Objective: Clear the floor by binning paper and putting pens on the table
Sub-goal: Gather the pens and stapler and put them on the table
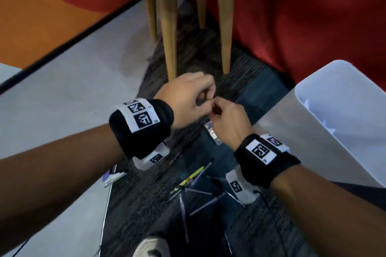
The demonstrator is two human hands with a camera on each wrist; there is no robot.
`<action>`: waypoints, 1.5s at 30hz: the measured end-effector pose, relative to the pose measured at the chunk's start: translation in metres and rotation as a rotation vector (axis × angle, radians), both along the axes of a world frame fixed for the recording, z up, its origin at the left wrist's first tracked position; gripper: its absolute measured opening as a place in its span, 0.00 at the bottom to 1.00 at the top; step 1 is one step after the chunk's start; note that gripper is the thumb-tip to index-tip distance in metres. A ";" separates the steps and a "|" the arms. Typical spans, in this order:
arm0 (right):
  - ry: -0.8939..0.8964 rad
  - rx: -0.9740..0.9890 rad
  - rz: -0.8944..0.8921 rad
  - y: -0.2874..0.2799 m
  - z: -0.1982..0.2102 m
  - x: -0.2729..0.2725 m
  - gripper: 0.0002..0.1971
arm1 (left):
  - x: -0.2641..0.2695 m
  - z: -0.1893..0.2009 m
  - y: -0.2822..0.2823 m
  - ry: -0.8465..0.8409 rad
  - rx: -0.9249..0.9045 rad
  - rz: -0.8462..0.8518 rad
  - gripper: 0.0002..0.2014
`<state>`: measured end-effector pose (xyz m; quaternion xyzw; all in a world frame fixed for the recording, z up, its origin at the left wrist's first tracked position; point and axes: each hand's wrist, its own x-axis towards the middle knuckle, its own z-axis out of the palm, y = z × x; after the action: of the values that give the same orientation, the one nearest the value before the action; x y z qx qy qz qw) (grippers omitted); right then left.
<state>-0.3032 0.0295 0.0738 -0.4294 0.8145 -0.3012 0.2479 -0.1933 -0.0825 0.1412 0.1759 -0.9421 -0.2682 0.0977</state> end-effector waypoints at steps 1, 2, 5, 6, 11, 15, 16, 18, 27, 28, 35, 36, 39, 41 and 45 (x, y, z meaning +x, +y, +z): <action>0.002 0.071 0.031 0.006 -0.013 0.005 0.09 | 0.010 -0.018 0.003 -0.064 0.028 0.020 0.07; -0.007 0.142 0.043 0.012 -0.025 0.009 0.10 | 0.019 -0.036 0.005 -0.134 0.048 0.035 0.08; -0.079 0.326 0.036 0.032 -0.062 0.019 0.10 | 0.045 -0.085 0.010 -0.364 0.109 0.079 0.08; -0.097 0.418 0.053 0.039 -0.075 0.022 0.09 | 0.054 -0.100 0.011 -0.439 0.134 0.094 0.08; -0.106 0.764 0.172 0.068 -0.125 0.029 0.11 | 0.078 -0.163 0.017 -0.636 0.195 0.126 0.06; -0.025 0.746 0.117 0.077 -0.155 0.036 0.13 | 0.088 -0.203 0.017 -0.831 0.206 0.078 0.08; 0.023 0.692 0.140 0.078 -0.162 0.037 0.13 | 0.092 -0.212 0.017 -0.856 0.174 0.032 0.13; 0.093 0.602 0.260 0.078 -0.173 0.040 0.17 | 0.100 -0.223 0.021 -0.868 0.039 -0.104 0.23; 0.204 0.601 0.371 0.088 -0.184 0.045 0.12 | 0.117 -0.227 0.016 -0.894 -0.328 -0.500 0.16; 0.222 0.602 0.384 0.088 -0.184 0.044 0.11 | 0.117 -0.228 0.015 -0.926 -0.328 -0.515 0.16; 0.227 0.539 0.493 0.094 -0.182 0.035 0.05 | 0.111 -0.239 0.017 -0.978 -0.359 -0.525 0.11; 0.210 0.533 0.491 0.096 -0.180 0.033 0.05 | 0.112 -0.239 0.017 -0.970 -0.362 -0.521 0.10; 0.133 0.506 0.428 0.106 -0.172 0.025 0.07 | 0.114 -0.239 0.015 -0.942 -0.395 -0.502 0.09; 0.091 0.480 0.395 0.114 -0.170 0.021 0.18 | 0.114 -0.240 0.014 -0.910 -0.424 -0.463 0.08; -0.036 0.399 0.250 0.123 -0.168 0.016 0.41 | 0.115 -0.238 0.014 -0.910 -0.427 -0.449 0.07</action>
<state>-0.2867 0.1530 -0.0941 -0.4642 0.7937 -0.1089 0.3777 -0.0787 -0.0690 -0.0972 0.0452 -0.9371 0.0178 -0.3455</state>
